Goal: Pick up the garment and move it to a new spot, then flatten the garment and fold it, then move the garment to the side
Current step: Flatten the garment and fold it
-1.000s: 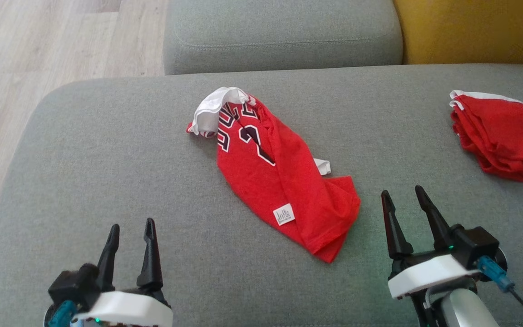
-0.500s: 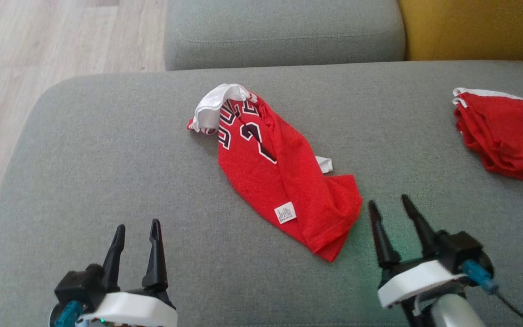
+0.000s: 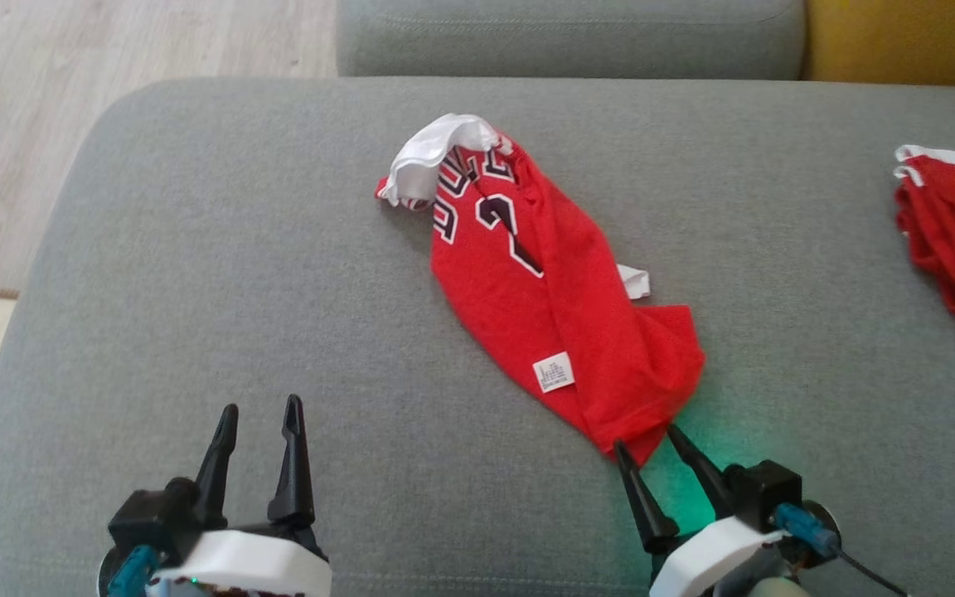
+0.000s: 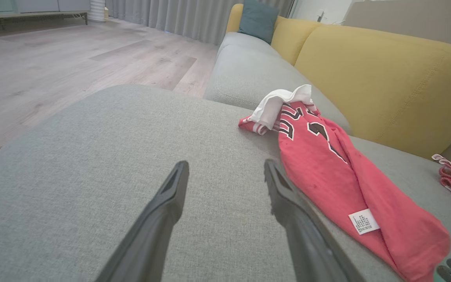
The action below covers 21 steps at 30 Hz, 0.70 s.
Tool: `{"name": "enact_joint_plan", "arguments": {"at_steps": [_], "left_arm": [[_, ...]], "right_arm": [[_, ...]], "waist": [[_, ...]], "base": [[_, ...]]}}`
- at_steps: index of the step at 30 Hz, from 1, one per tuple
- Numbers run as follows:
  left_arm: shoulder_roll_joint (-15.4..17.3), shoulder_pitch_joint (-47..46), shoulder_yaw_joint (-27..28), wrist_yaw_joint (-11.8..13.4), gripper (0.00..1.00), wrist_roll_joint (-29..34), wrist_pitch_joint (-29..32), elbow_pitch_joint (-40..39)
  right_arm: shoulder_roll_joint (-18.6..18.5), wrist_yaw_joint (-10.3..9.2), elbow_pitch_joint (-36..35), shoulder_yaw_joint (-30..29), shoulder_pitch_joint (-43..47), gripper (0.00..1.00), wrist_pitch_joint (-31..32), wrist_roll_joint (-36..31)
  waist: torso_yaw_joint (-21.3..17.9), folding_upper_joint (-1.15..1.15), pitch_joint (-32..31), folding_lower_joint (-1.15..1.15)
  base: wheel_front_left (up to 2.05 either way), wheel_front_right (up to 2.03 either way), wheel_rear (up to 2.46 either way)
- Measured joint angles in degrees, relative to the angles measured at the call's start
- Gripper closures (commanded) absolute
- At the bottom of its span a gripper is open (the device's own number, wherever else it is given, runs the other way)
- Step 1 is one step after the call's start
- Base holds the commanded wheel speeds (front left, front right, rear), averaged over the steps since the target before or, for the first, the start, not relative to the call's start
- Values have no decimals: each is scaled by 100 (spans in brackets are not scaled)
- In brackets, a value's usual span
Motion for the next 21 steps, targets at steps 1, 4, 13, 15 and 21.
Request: {"name": "enact_joint_plan", "arguments": {"at_steps": [1,4,13,15,21], "left_arm": [[-5,-5,1,0,0,0,0,11],[-14,-20,9,0,0,0,0,19],[-100,-130,27,-60,0,49,0,46],[-107,-142,47,-77,0,51,0,48],[-114,-141,137,-93,0,52,0,56]], "right_arm": [[0,0,46,12,-2,0,0,9],[0,0,152,51,-27,0,-3,53],[-1,0,517,176,-552,65,-122,79],[-2,0,561,178,-676,100,-136,79],[-2,0,442,-65,-771,100,-198,33]], "waist": [[31,0,23,0],[102,0,80,0],[188,0,177,0],[194,0,189,0],[192,0,194,0]], "base": [[0,0,0],[0,0,0],[0,0,0],[0,0,0],[0,0,0]]}}
